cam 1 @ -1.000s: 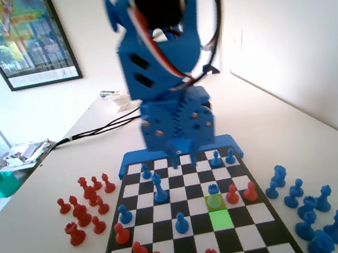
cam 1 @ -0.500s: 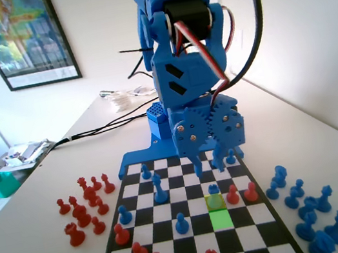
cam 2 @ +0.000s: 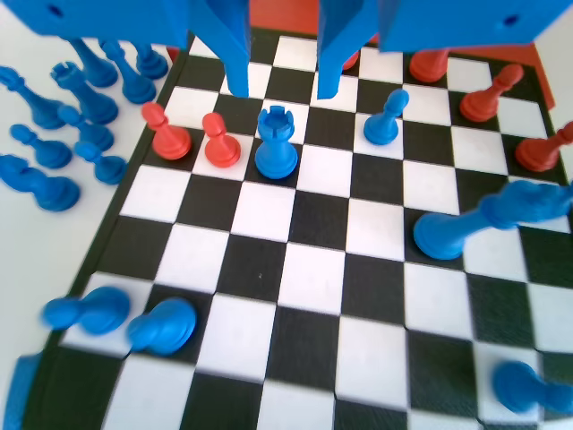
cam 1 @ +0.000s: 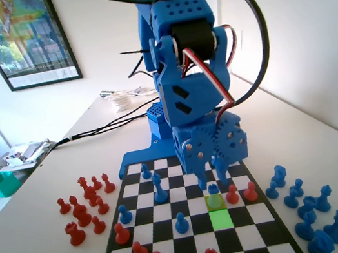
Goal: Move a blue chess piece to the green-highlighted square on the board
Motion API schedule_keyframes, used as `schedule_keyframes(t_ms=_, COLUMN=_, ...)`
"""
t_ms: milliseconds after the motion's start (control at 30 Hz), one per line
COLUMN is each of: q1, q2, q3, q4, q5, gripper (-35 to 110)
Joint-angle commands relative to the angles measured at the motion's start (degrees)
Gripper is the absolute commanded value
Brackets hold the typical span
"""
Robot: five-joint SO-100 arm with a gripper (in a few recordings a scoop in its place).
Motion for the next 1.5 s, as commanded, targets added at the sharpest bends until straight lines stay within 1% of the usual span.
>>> schedule_keyframes(t_ms=0, q1=-0.88, q2=1.14, q3=0.97, q4=-0.88, q5=-0.62, gripper=14)
schedule_keyframes(t_ms=400, q1=0.00, q2=0.35, q3=2.90, q4=-2.72, q5=-1.67, gripper=14)
schedule_keyframes(t_ms=1467, q1=-0.79, q2=-5.19, q3=-2.72, q4=-3.60, q5=0.70, gripper=14)
